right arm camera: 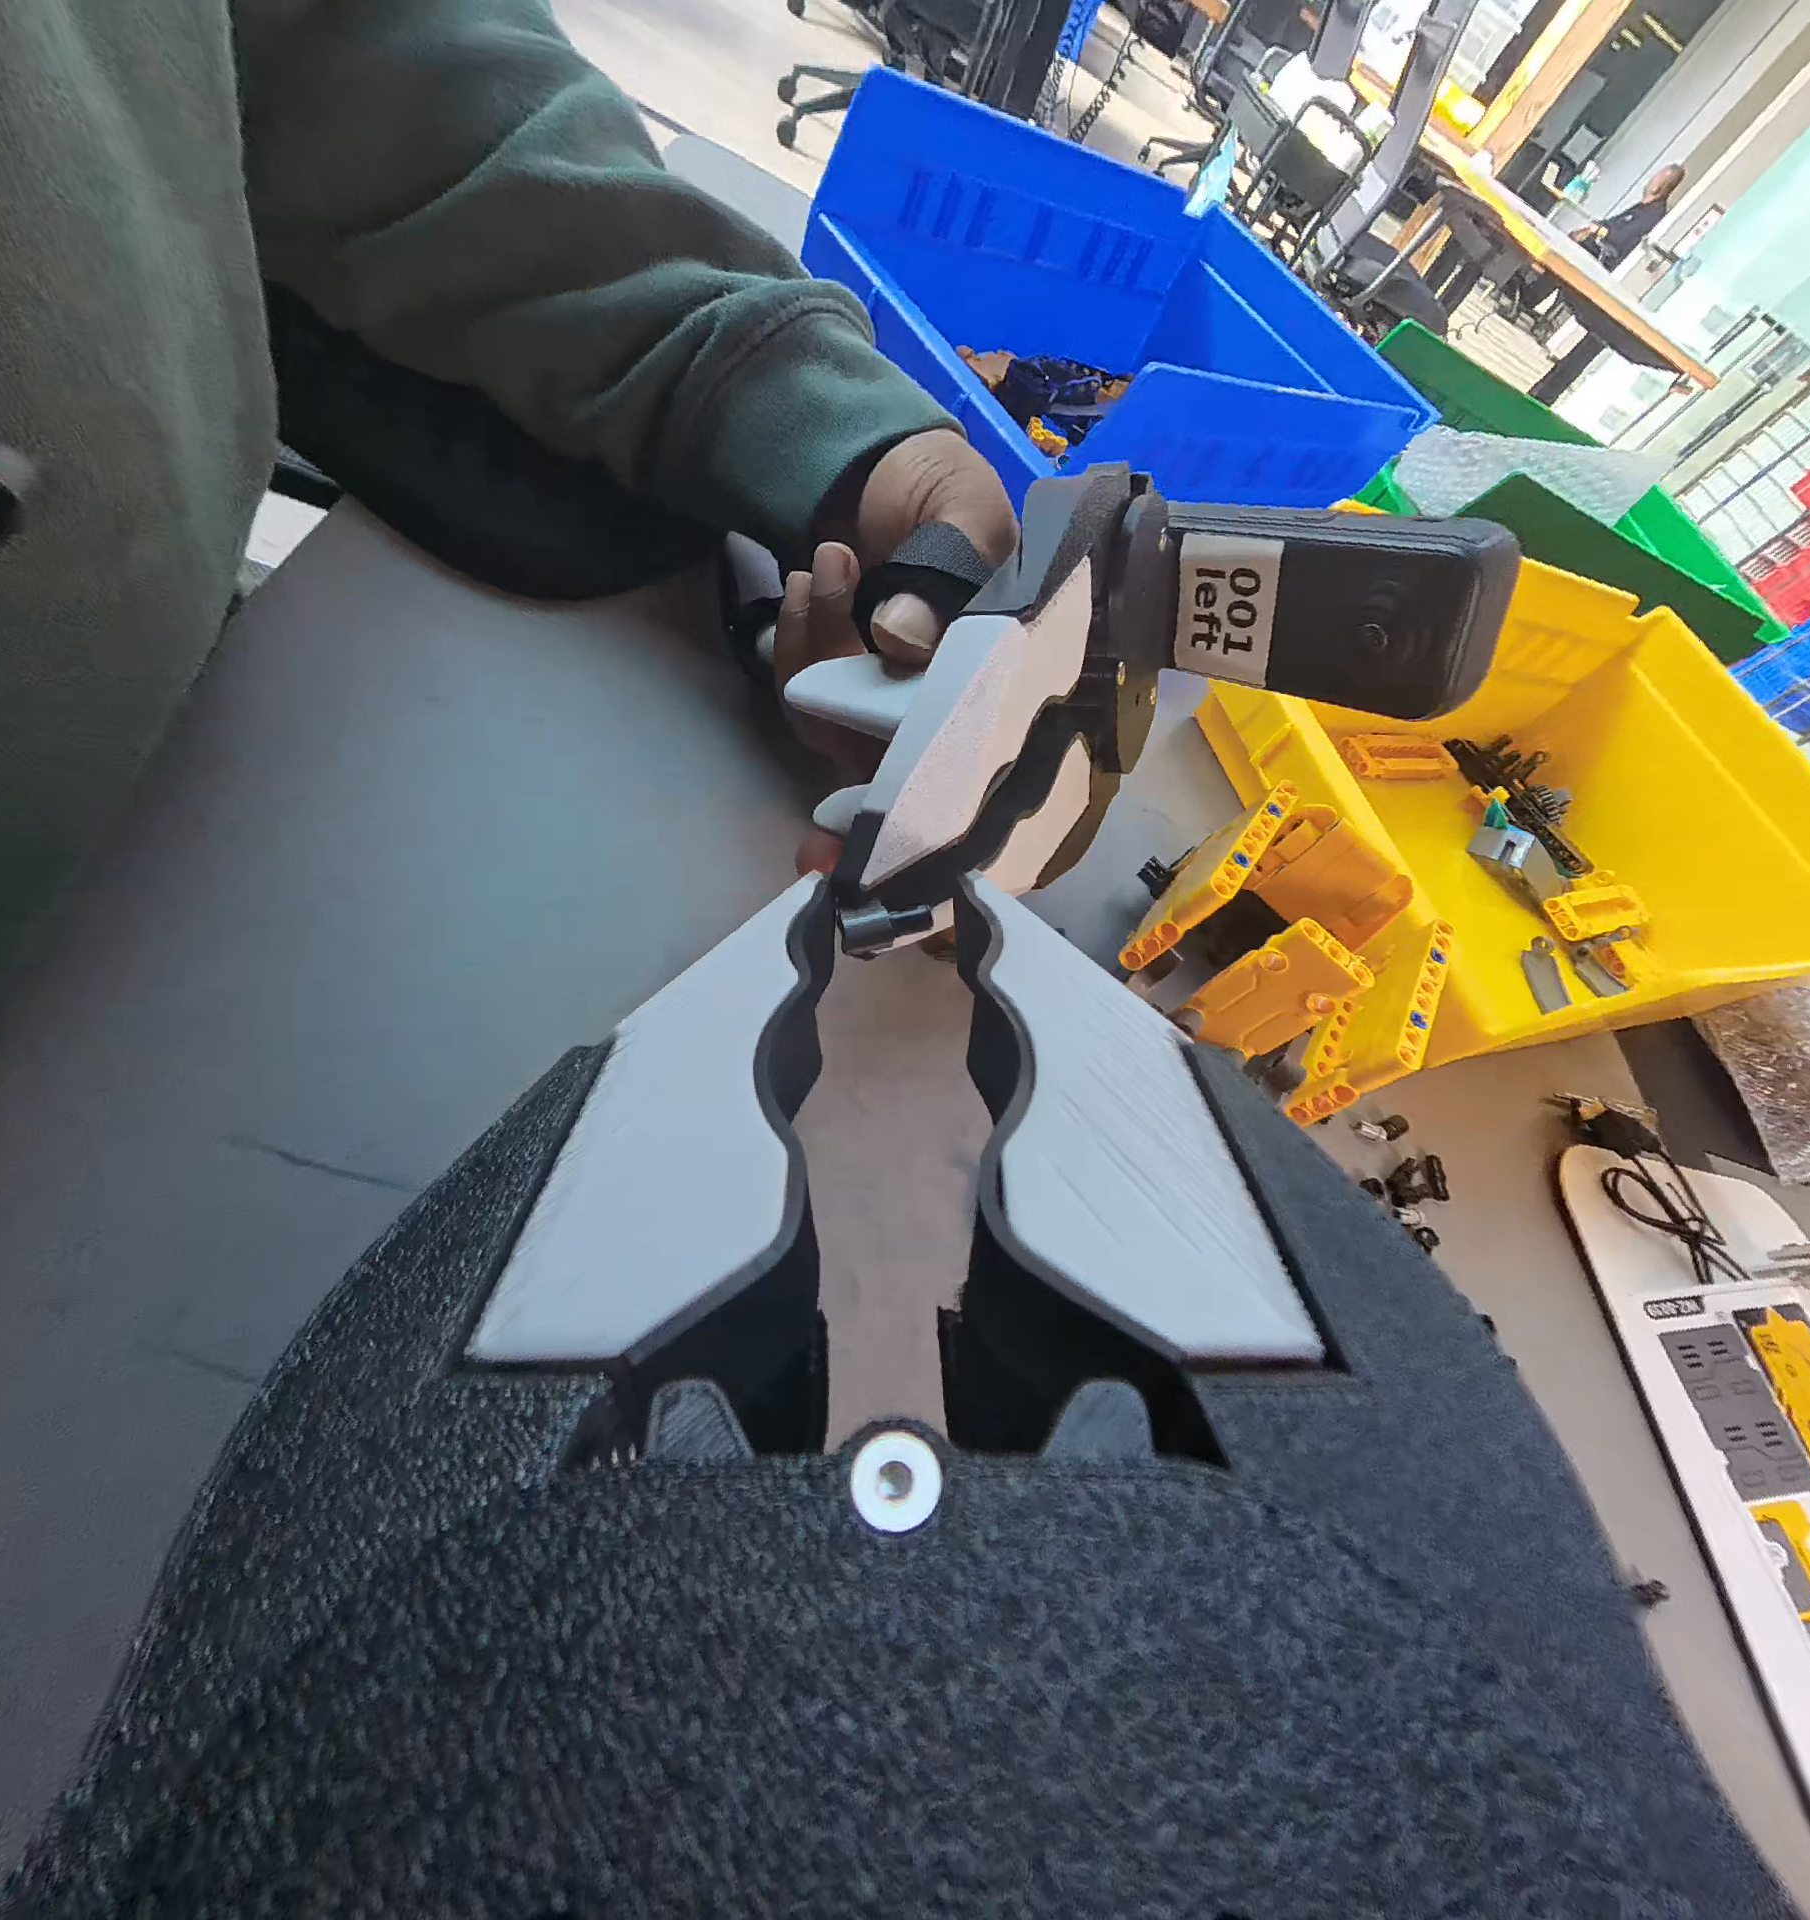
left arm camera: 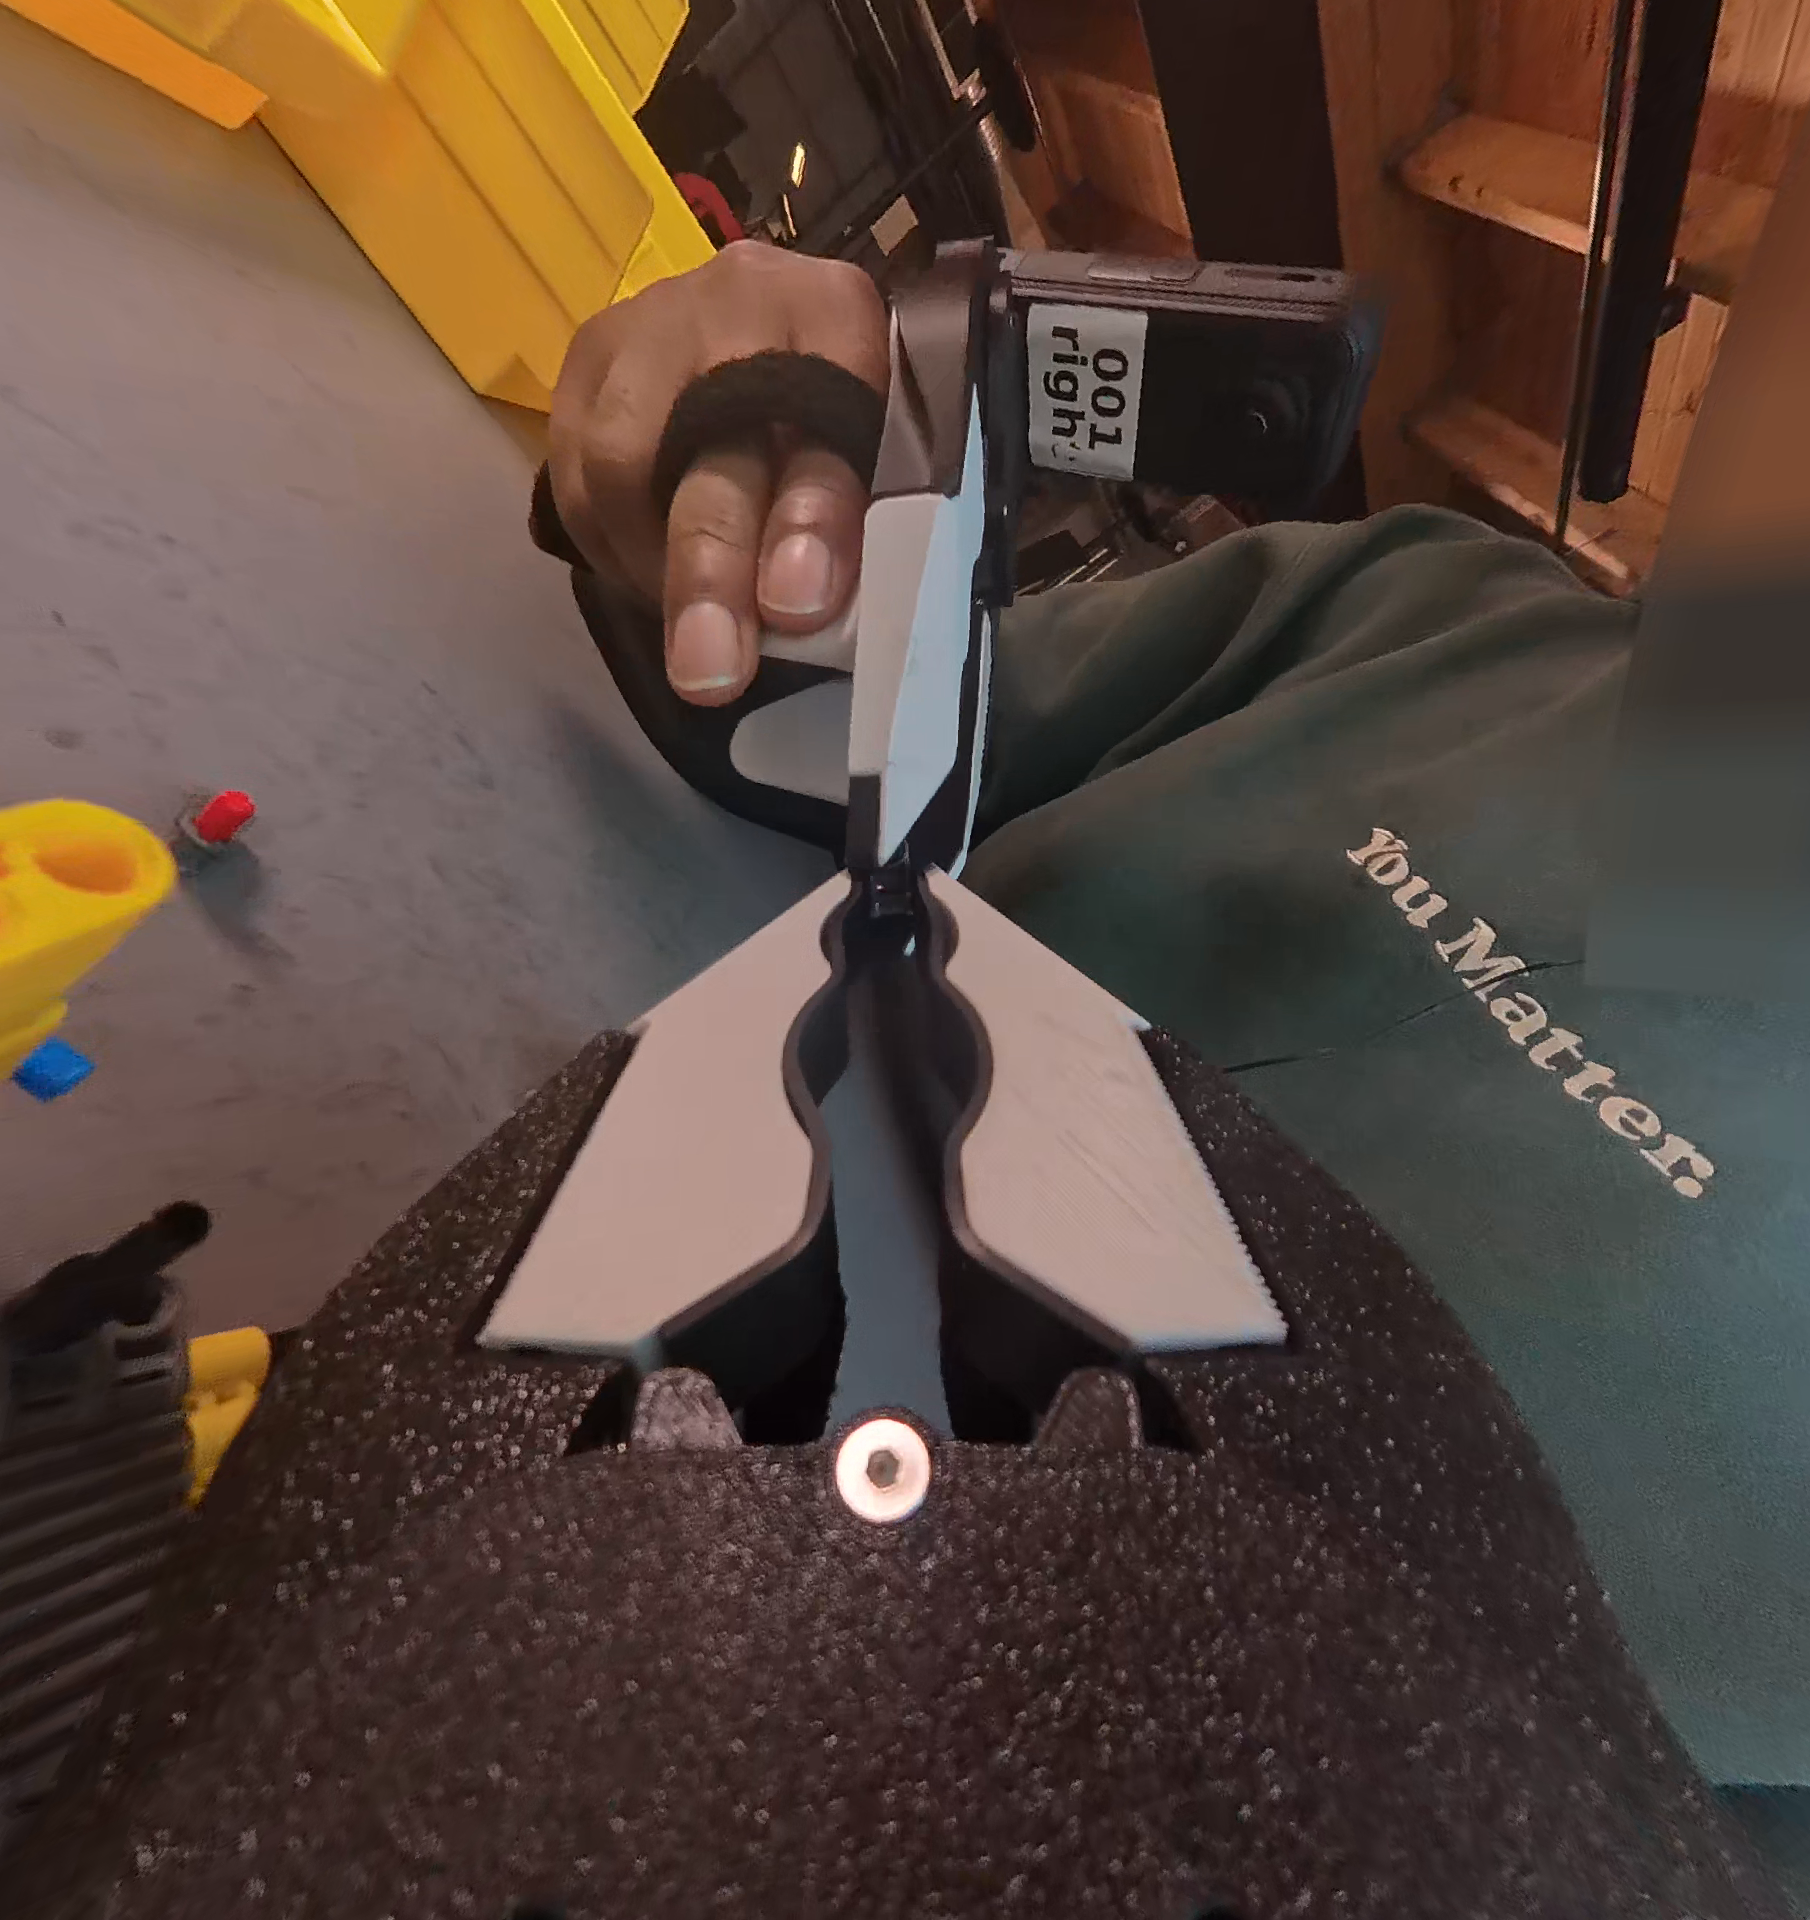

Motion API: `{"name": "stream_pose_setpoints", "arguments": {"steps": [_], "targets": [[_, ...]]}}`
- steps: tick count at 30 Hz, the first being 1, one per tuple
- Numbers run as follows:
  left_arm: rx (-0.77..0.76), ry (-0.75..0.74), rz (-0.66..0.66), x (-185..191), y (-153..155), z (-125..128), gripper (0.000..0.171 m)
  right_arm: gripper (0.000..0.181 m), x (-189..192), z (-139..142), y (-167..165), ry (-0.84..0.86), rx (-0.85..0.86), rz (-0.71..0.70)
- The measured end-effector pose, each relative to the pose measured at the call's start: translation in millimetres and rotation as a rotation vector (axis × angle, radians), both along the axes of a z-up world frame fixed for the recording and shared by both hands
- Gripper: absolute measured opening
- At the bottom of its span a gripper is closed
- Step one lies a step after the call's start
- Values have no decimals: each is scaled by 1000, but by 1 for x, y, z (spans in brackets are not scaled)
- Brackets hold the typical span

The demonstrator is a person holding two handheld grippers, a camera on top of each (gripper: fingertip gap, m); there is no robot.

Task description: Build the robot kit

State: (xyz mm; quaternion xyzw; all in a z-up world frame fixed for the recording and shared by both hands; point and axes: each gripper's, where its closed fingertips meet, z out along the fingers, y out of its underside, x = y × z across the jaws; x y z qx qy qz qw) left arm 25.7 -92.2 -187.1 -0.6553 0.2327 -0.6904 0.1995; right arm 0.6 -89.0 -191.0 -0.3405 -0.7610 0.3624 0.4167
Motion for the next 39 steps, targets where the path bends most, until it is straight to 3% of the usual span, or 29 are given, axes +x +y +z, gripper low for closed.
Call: {"name": "stream_pose_setpoints", "arguments": {"steps": [9, 29, 34, 35, 37, 39], "targets": [[101, 127, 145, -5, 15, -4, 7, 18, -2, -3, 14, 33, 51, -119], [384, 501, 355, -29, 39, -24, 0, 16, -1, -29, 30, -67, 99, -182], [304, 284, 320, -18, 31, -3, 28, 16, -11, 1, 31, 140, 116, -213], [269, 228, 312, -17, 30, 2, 27, 16, -12, 6, 28, 170, 115, -206], [217, 147, 297, -16, 29, 9, 10, 16, -14, 12, 26, 210, 119, -207], [195, 142, 288, -17, 30, 6, 7, 16, -15, 8, 27, 200, 126, -212]]}}
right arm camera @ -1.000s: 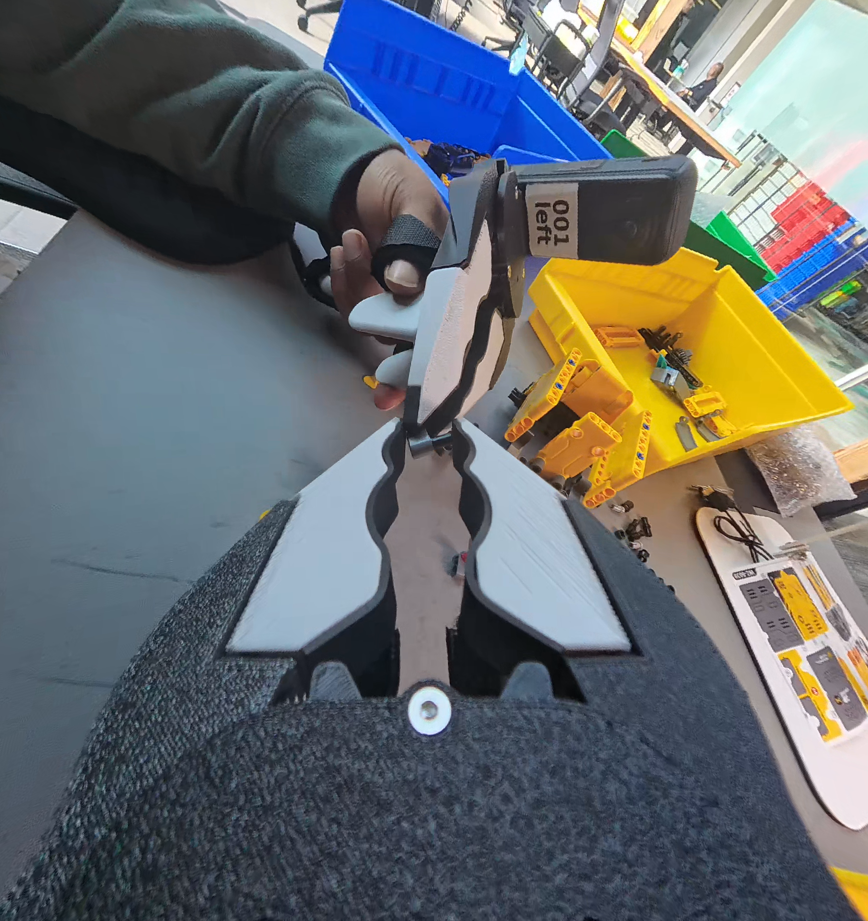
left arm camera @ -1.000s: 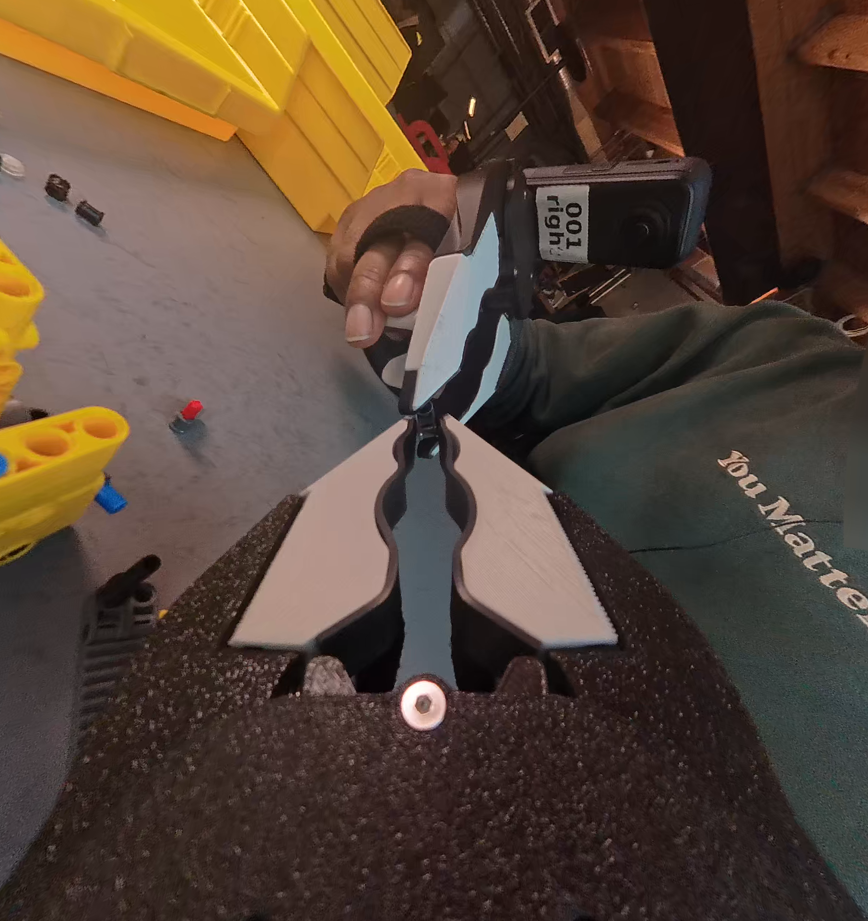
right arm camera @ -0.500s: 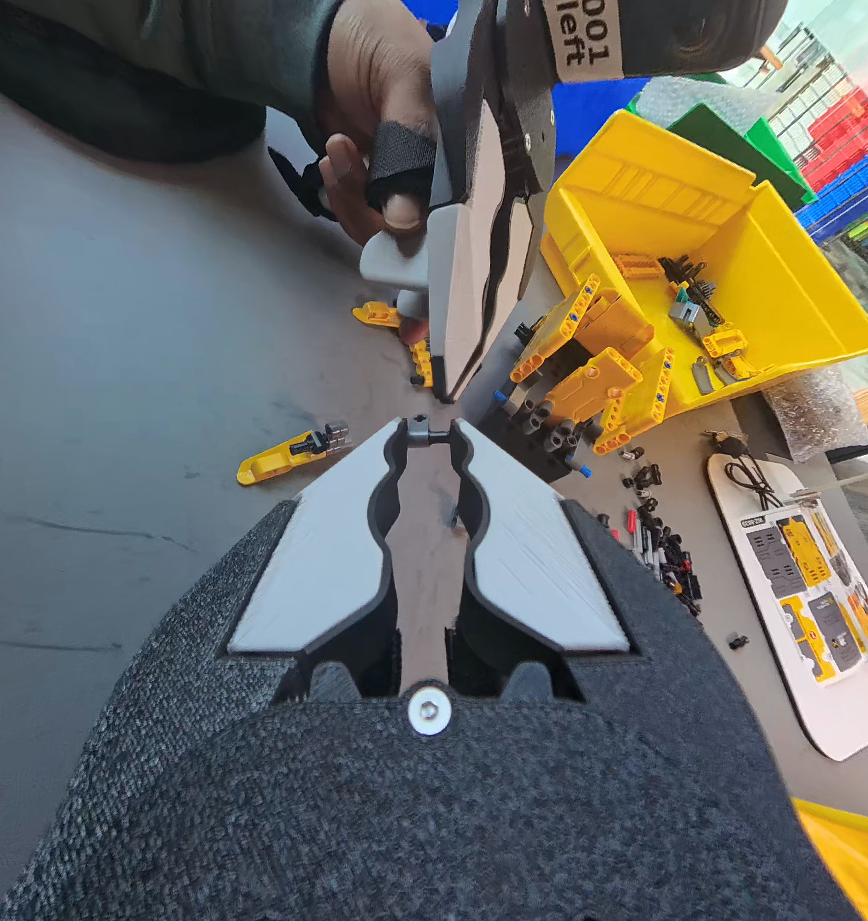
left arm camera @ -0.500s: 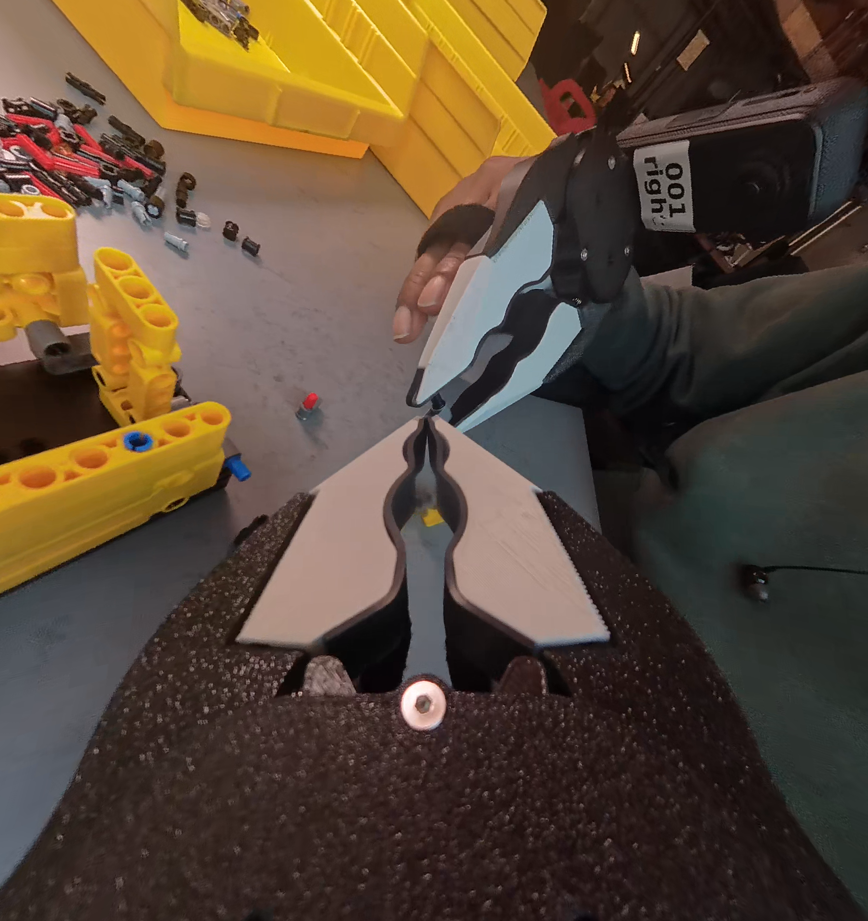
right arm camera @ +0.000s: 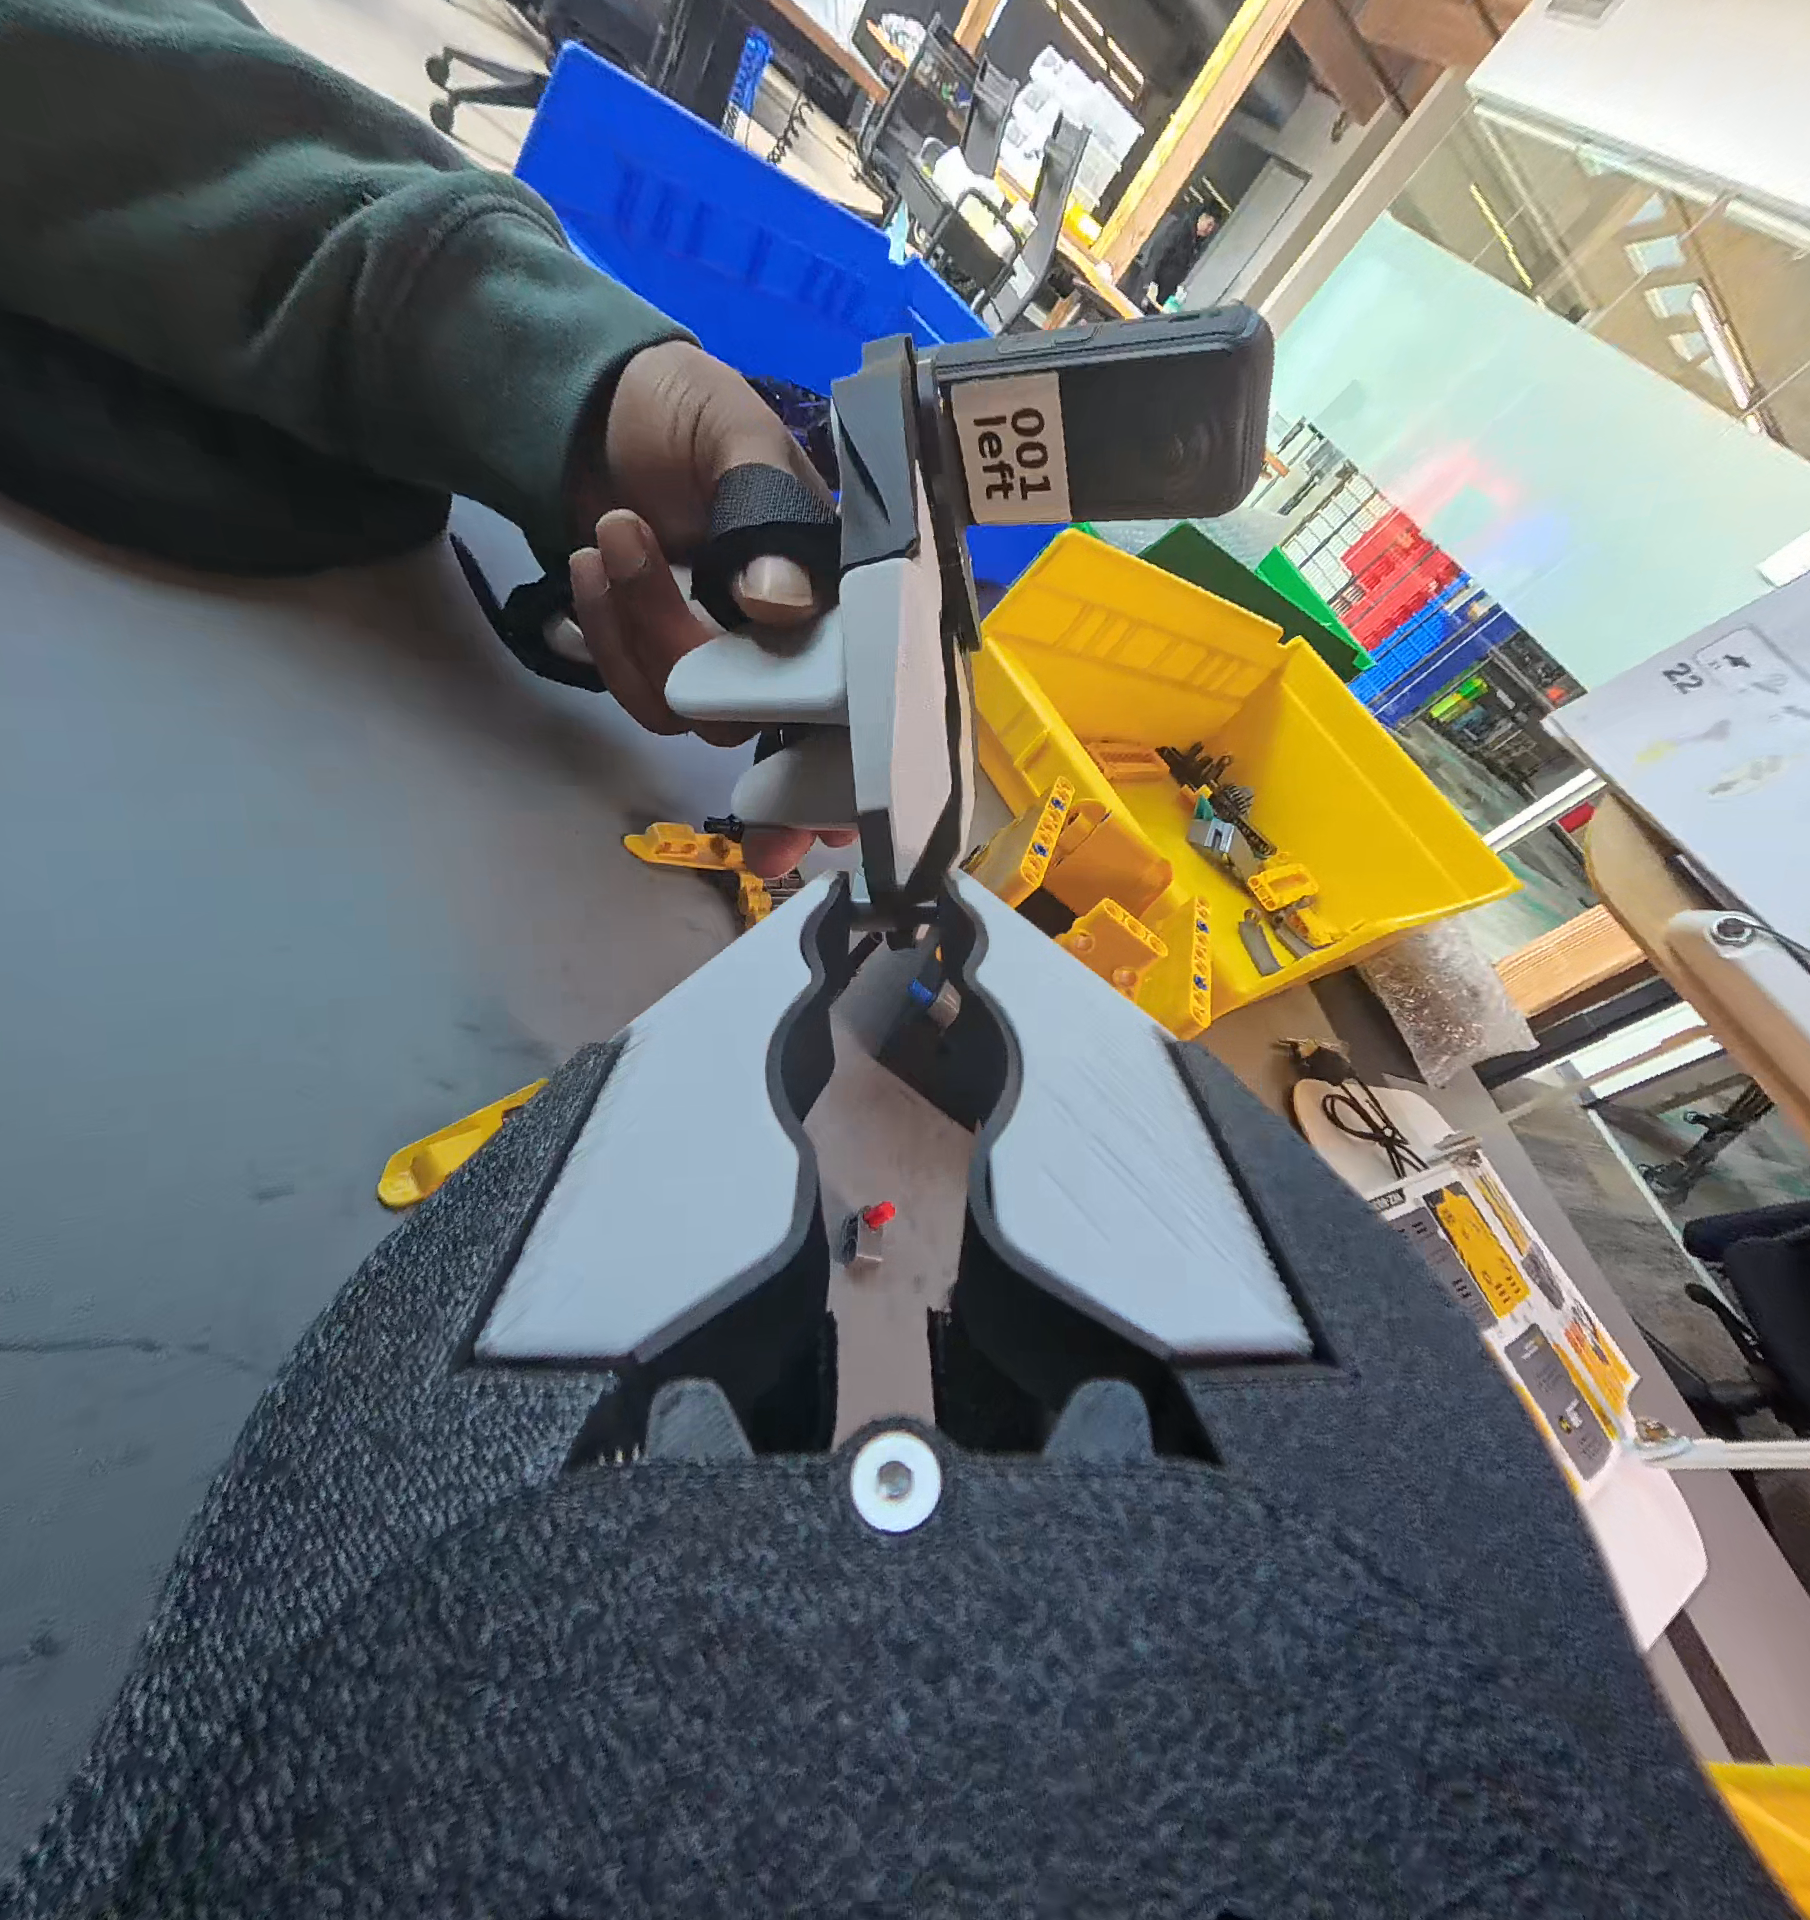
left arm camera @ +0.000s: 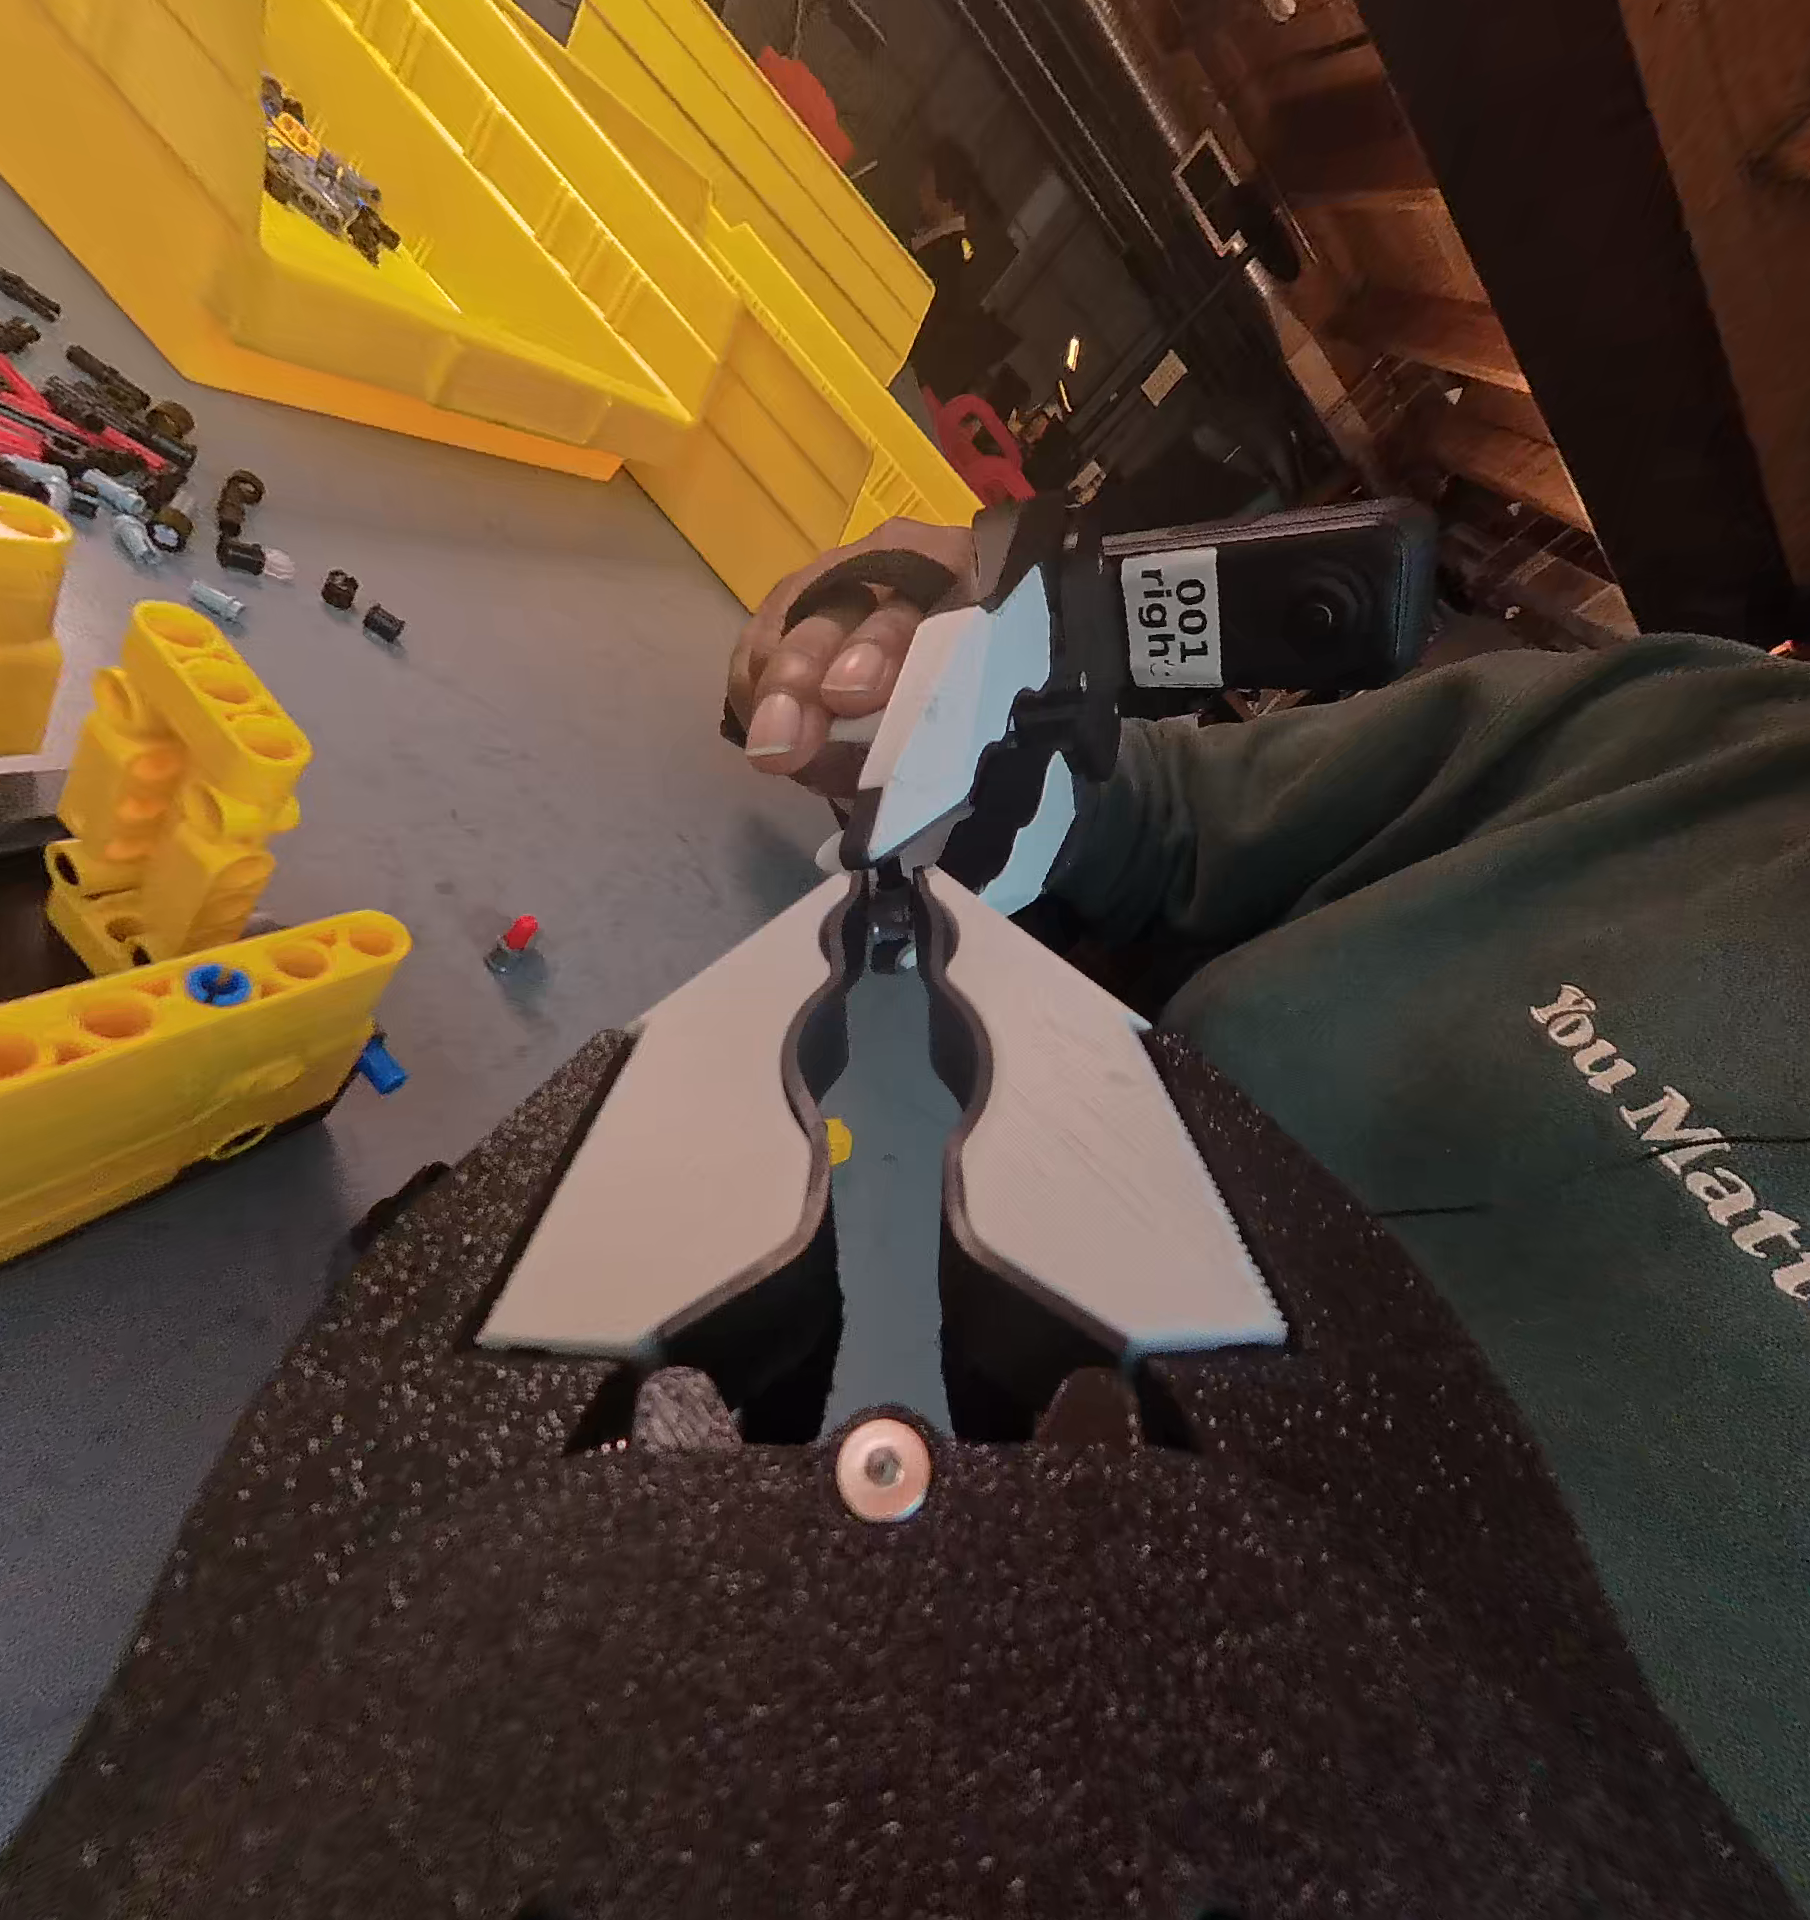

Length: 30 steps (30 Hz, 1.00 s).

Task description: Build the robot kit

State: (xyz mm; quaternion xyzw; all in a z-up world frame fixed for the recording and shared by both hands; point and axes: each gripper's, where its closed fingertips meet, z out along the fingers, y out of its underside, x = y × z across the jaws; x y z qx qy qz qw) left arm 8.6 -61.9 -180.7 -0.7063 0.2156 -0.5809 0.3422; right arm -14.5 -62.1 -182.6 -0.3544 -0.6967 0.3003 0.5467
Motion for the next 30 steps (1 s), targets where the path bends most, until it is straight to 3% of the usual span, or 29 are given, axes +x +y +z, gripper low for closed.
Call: {"name": "stream_pose_setpoints", "arguments": {"steps": [4, 7, 9, 16, 25, 30], "targets": [[75, 210, 54, -9, 8, -20, 7, 20, 4, -17, 6, -110, -91, -8], [196, 478, 72, -20, 9, -44, 7, 23, 19, -36, -9, -296, -297, 104], [239, 575, 58, -19, 6, -53, 7, 24, 28, -54, -23, -419, -324, 165], [241, 629, 49, -14, 4, -63, 7, 23, 31, -84, -34, -609, -341, 143], [244, 636, 47, -14, 4, -64, 7, 21, 58, -88, -47, -732, -335, 201], [247, 632, 48, -13, 4, -63, 7, 20, 52, -89, -67, -731, -294, 253]]}}
